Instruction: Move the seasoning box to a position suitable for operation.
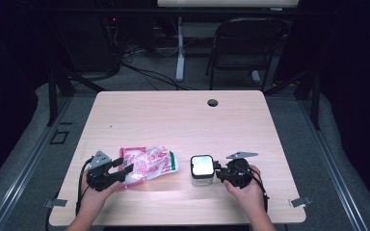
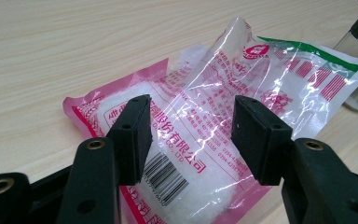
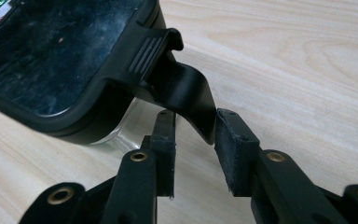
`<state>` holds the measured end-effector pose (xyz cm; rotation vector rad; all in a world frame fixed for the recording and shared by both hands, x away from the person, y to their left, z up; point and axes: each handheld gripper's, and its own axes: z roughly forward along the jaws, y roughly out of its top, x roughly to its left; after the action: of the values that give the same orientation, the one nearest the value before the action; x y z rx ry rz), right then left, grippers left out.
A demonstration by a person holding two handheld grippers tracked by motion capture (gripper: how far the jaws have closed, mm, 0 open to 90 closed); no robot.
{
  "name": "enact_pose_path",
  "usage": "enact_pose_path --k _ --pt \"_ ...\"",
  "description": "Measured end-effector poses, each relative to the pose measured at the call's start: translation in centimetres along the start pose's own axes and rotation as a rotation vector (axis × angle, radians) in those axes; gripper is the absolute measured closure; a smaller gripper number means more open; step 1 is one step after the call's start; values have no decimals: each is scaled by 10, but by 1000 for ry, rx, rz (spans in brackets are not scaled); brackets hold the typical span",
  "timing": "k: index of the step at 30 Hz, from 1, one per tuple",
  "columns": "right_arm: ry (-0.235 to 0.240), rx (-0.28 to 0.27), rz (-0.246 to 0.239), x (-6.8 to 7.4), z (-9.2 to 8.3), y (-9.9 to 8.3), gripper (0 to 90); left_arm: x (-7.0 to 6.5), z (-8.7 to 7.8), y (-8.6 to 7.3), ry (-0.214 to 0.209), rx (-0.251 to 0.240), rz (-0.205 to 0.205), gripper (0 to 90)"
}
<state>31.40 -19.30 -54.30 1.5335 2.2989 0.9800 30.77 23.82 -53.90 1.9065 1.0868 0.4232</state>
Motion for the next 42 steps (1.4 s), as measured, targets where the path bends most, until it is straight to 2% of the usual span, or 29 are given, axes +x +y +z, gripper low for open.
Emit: enact_pose_path --k 9,11,14,20,27,28,34,42 --pt "-23 8 -20 1 7 5 688 -4 -2 -2 -1 -4 6 476" --pt "-42 15 -37 2 10 6 715 -6 -2 -1 -6 4 17 476" --pt "-44 16 -44 3 10 7 732 -11 -2 -1 -14 -3 23 476" --pt "-69 16 -83 5 11 7 754 -20 0 1 -36 0 53 476" --pt "-78 16 -97 6 10 7 761 -34 2 3 -66 9 95 471" --pt "-81 18 -116 7 10 6 769 -39 3 2 -70 8 110 470" --pt "-97 12 -147 9 11 5 779 -47 5 3 -89 17 133 467" --pt "-82 19 -180 14 10 3 789 -58 7 2 -120 24 166 464"
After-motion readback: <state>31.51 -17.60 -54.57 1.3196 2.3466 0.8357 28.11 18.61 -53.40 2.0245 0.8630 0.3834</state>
